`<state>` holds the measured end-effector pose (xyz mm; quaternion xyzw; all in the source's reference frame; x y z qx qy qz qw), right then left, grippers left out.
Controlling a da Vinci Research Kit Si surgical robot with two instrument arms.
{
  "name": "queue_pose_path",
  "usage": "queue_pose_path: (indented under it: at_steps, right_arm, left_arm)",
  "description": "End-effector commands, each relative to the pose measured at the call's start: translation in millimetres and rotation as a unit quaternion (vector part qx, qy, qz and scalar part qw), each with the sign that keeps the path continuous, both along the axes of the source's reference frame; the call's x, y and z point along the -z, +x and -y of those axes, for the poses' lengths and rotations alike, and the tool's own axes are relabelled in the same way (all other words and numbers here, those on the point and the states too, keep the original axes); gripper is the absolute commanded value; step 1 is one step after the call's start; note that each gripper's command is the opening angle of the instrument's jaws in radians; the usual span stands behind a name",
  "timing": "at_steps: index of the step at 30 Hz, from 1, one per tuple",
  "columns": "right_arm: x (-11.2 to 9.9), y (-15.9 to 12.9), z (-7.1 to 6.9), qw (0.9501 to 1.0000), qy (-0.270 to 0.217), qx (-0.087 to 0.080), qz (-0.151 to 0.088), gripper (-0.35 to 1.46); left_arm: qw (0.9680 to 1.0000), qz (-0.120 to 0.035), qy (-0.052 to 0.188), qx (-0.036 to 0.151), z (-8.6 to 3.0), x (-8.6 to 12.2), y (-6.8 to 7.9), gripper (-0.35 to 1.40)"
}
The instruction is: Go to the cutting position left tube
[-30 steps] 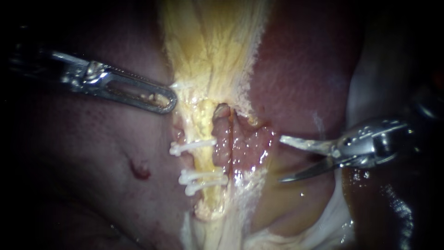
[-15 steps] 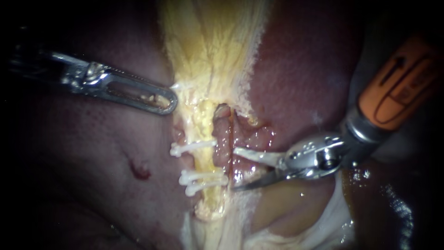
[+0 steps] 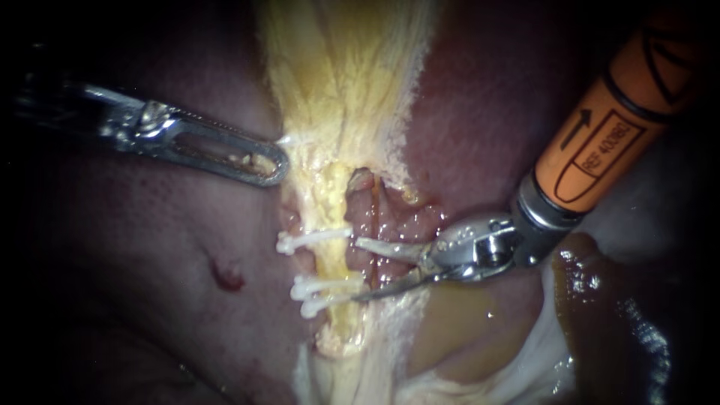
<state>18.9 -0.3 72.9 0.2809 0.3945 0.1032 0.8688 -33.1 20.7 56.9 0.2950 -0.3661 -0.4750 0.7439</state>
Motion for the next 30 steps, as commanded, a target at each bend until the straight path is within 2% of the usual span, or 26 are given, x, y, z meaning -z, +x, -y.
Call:
queue_pose_path:
  at_steps: [1,6,16,23,30]
  right_arm:
    - [-0.3,0.0,-0.1,1.0000,0.002,0.002,-0.001,1.44]
    - [-1.3,0.2,-0.3,1.0000,0.001,0.005,-0.003,1.44]
    - [-1.2,0.8,-0.2,0.9997,0.006,0.019,-0.013,1.44]
    - [0.0,2.1,0.4,0.9977,0.009,0.040,-0.055,1.44]
    - [0.9,3.9,0.9,0.9946,0.026,0.048,-0.088,1.44]
  left_arm:
    - [1.0000,0.000,0.000,0.000,0.0,-0.1,0.0,-0.35]
    - [1.0000,0.000,0.000,0.000,0.0,-0.1,0.0,-0.35]
    - [1.0000,0.000,-0.001,0.000,0.1,-0.2,-0.1,-0.35]
    - [1.0000,-0.001,-0.001,0.001,0.2,-0.2,-0.2,-0.35]
    - [1.0000,-0.001,-0.001,0.001,0.3,-0.3,-0.3,-0.35]
